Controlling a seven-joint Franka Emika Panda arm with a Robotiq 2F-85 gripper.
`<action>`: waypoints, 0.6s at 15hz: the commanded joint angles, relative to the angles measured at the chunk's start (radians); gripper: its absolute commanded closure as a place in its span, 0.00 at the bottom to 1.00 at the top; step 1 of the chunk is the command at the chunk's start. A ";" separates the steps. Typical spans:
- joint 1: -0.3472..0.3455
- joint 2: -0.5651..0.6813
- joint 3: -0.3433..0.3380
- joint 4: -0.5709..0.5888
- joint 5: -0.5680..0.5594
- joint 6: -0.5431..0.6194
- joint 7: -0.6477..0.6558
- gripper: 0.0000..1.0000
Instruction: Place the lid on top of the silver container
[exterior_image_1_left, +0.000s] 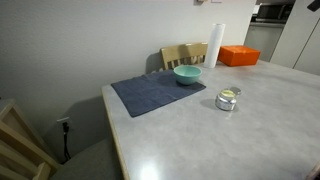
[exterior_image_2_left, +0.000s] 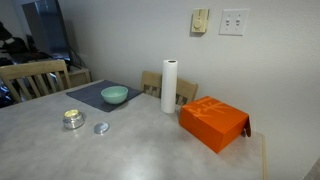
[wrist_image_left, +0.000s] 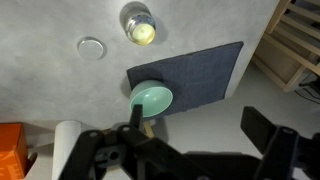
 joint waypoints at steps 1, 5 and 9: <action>-0.004 -0.002 0.004 0.002 0.003 -0.005 -0.002 0.00; -0.043 0.011 0.059 -0.017 -0.025 0.095 0.039 0.00; -0.143 0.102 0.110 -0.017 -0.111 0.250 0.104 0.00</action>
